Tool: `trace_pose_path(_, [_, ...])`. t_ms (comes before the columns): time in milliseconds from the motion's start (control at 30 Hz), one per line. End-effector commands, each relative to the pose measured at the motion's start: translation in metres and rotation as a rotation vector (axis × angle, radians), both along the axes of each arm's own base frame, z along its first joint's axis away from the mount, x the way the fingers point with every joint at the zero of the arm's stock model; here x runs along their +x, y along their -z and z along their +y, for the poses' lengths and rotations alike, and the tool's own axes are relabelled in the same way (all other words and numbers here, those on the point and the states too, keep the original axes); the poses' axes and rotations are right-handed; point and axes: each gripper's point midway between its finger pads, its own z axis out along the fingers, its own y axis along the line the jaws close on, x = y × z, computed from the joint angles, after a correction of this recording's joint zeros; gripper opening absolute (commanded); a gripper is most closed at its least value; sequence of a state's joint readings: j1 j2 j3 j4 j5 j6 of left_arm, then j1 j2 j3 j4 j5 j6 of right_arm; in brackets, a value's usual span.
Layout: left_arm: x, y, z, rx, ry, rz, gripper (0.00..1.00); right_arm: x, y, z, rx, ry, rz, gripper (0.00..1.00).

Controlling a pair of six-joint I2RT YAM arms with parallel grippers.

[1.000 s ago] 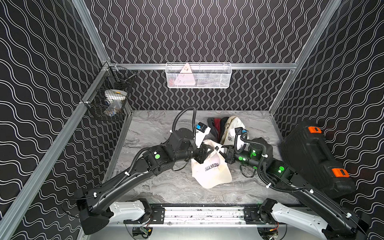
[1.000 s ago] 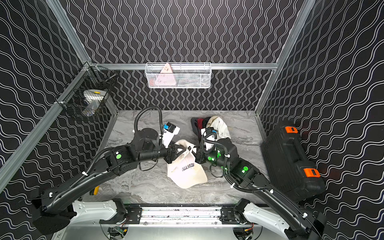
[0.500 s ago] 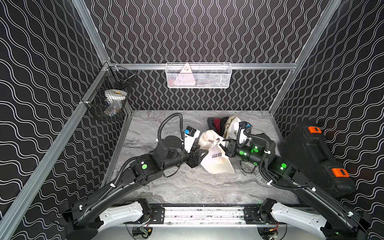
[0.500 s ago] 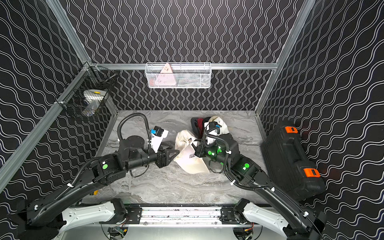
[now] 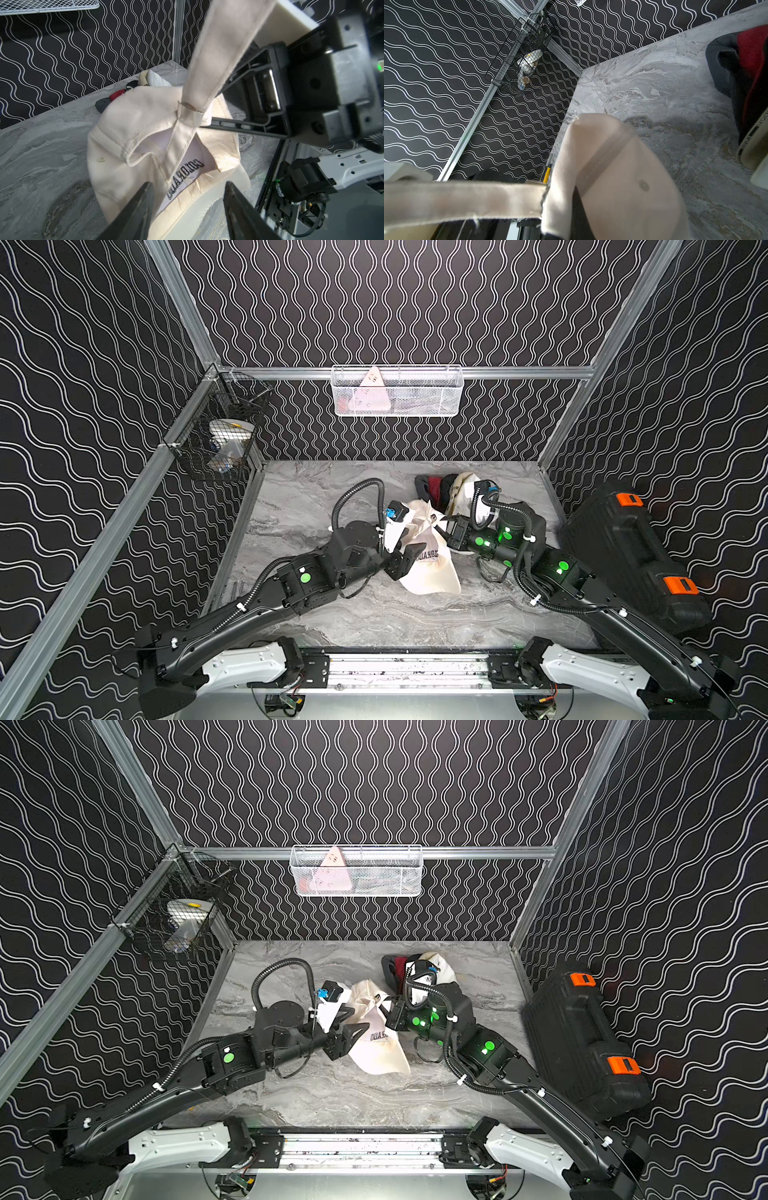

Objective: Open the adjustable buckle of the baseball cap
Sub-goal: Open the adjustable buckle on the baseball cap, then pull the adjustable strap on the baseball cap.

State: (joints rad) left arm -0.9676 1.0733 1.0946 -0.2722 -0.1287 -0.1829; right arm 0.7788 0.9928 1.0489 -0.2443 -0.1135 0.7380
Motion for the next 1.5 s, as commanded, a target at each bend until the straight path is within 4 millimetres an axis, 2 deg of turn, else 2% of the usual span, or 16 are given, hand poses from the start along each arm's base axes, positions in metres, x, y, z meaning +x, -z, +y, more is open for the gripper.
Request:
trace_pose_path(0, [0.011, -0.014, 0.0, -0.008, -0.044, -0.079, 0.58, -0.002, -0.011, 0.004, 0.042, -0.015, 0.001, 0.0])
trace_pose_path(333, [0.026, -0.007, -0.006, 0.015, -0.089, -0.107, 0.52, -0.008, -0.015, 0.006, 0.064, -0.045, 0.006, 0.0])
trace_pose_path(467, [0.028, -0.01, -0.006, 0.001, -0.098, -0.113, 0.46, -0.009, -0.014, 0.005, 0.066, -0.047, 0.007, 0.0])
trace_pose_path(567, [0.029, -0.012, -0.007, 0.0, -0.098, -0.115, 0.38, -0.01, -0.013, 0.005, 0.064, -0.048, 0.011, 0.0])
trace_pose_path(700, [0.026, -0.012, -0.01, 0.006, -0.077, -0.116, 0.14, -0.01, -0.006, 0.004, 0.046, -0.048, 0.027, 0.0])
trace_pose_path(767, [0.026, -0.012, -0.009, 0.016, -0.076, -0.113, 0.08, -0.011, 0.002, 0.004, 0.025, -0.046, 0.046, 0.0])
trace_pose_path(1033, [0.024, -0.009, -0.002, 0.069, -0.083, -0.092, 0.0, -0.01, 0.026, -0.002, -0.072, -0.033, 0.076, 0.0])
trace_pose_path(1267, [0.022, -0.013, -0.002, 0.126, -0.073, -0.052, 0.0, -0.013, 0.031, -0.008, -0.174, -0.051, 0.04, 0.0])
trace_pose_path(1467, [0.02, -0.011, -0.007, 0.169, -0.048, -0.006, 0.0, -0.016, 0.028, -0.011, -0.211, -0.074, 0.007, 0.16])
